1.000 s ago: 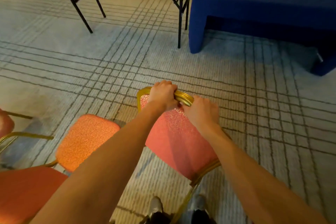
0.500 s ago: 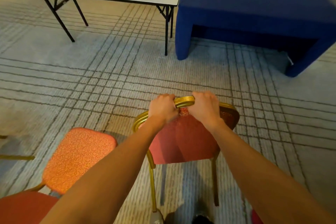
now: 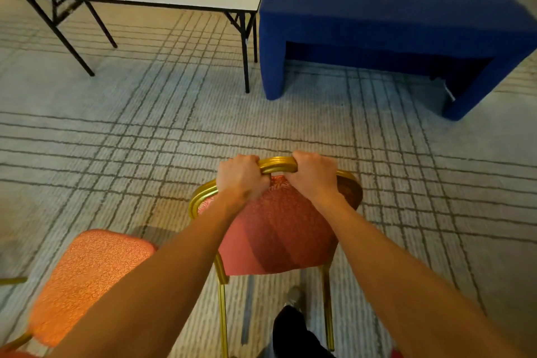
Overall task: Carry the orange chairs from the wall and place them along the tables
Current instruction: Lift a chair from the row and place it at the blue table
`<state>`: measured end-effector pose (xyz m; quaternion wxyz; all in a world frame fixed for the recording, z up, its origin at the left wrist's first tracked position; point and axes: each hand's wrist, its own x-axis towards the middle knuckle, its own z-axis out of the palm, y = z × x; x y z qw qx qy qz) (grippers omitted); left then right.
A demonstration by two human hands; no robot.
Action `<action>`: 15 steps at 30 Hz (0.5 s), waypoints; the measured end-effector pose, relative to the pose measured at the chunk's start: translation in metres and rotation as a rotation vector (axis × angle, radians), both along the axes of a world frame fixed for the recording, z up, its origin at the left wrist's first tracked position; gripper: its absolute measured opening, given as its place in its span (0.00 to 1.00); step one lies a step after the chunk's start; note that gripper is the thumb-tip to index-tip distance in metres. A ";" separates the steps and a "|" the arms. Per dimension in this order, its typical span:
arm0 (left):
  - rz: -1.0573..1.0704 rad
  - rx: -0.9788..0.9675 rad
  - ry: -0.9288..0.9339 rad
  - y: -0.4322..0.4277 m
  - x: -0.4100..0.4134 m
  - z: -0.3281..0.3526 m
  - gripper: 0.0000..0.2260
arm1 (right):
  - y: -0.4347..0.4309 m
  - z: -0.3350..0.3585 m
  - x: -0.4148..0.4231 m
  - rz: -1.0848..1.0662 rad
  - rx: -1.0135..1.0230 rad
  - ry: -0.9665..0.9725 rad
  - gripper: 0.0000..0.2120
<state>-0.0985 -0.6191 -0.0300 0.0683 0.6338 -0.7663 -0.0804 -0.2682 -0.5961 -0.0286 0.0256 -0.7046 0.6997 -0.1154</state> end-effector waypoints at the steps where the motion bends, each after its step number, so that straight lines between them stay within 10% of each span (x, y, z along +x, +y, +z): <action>1: -0.005 -0.012 -0.015 -0.010 -0.007 0.003 0.12 | -0.012 0.001 -0.006 0.010 -0.002 0.002 0.13; 15: -0.133 -0.095 -0.019 -0.127 -0.062 0.033 0.10 | -0.121 0.016 -0.078 0.028 -0.121 -0.014 0.16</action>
